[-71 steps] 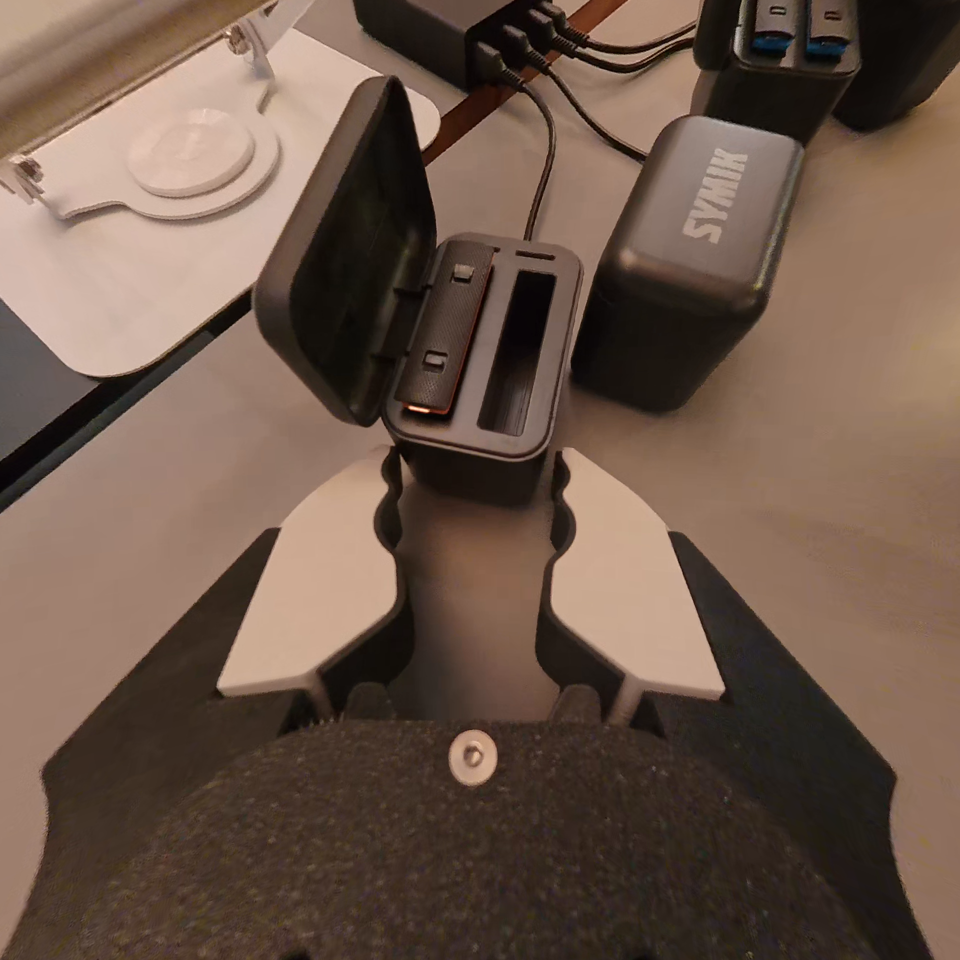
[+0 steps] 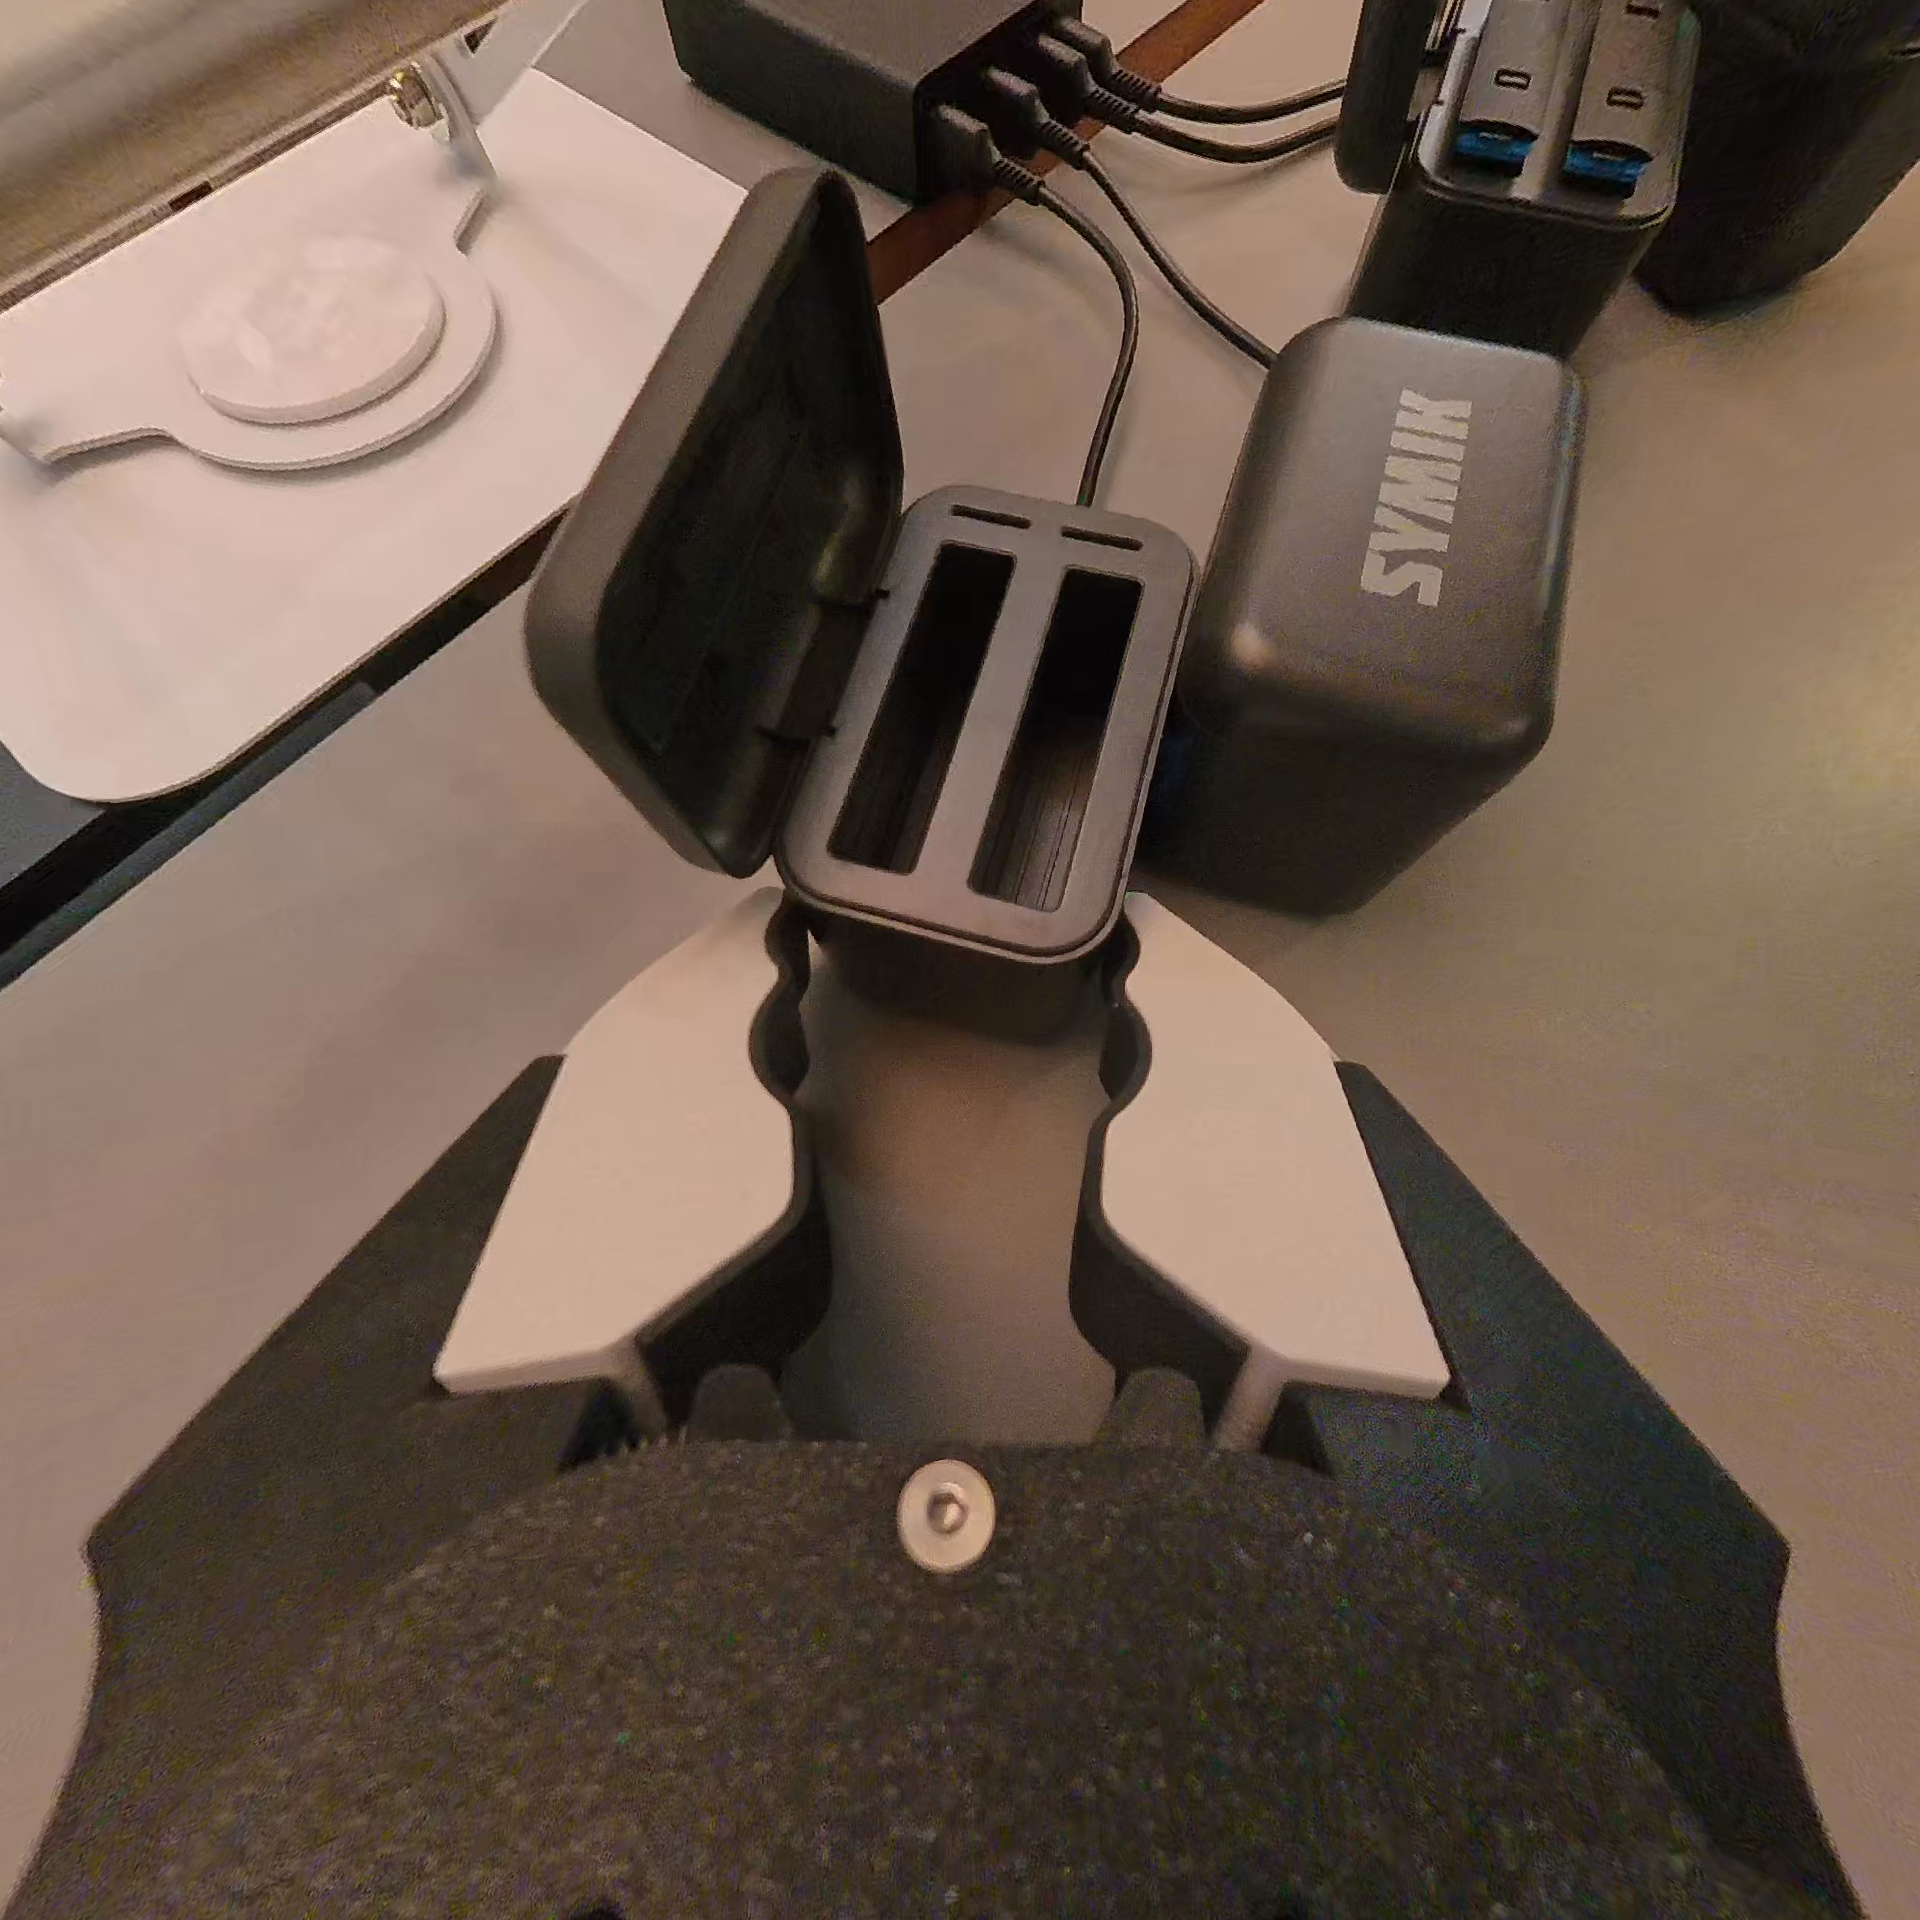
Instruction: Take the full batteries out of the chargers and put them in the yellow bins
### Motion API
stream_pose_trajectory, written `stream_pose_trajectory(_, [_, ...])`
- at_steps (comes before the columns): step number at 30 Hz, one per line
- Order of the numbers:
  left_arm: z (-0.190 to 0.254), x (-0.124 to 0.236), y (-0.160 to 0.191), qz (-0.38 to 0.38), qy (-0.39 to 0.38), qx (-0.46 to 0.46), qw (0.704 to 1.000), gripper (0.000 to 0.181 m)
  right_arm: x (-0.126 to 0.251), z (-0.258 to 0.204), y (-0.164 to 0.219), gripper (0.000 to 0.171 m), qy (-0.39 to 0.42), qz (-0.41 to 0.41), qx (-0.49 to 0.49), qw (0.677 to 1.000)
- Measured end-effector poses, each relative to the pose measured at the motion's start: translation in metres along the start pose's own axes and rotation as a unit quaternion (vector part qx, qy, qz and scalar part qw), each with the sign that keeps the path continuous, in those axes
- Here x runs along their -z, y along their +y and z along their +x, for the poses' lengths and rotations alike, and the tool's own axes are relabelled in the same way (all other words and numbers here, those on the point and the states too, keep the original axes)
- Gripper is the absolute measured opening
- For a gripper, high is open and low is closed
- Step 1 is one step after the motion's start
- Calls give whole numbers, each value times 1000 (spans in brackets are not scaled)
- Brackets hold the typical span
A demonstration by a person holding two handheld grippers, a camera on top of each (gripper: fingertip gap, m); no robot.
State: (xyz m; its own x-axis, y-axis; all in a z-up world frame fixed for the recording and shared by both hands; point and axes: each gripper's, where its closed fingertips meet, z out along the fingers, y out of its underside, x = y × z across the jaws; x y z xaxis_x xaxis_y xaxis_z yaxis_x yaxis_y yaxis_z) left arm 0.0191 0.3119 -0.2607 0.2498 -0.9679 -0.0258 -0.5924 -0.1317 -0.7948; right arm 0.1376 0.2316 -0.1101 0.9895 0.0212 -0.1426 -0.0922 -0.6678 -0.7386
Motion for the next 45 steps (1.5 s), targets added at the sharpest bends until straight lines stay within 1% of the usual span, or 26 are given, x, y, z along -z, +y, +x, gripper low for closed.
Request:
stream_pose_trajectory(5, [0,-1,-1,1,4,-1,1000,55,56,82,20,57,64,26,-43,997])
stream_pose_trajectory(11, [1,-1,-1,3,3,-2,1000,55,116,186,53,57,157,29,-104,982])
stream_pose_trajectory(14, [1,-1,-1,3,3,-3,1000,55,134,229,76,58,197,16,-137,971])
stream_pose_trajectory(17, [1,-1,-1,4,2,-3,1000,55,138,256,104,58,223,-11,-161,961])
stream_pose_trajectory(21, [1,-1,-1,4,1,-4,1000,55,133,269,137,58,243,-44,-176,953])
stream_pose_trajectory(28, [0,-1,-1,4,-1,-6,1000,55,115,269,178,58,269,-89,-169,944])
stream_pose_trajectory(34, [1,-1,-1,4,1,-5,1000,55,107,267,196,58,269,-113,-174,941])
stream_pose_trajectory(45, [1,-1,-1,5,1,-6,1000,55,106,261,205,59,248,-132,-191,940])
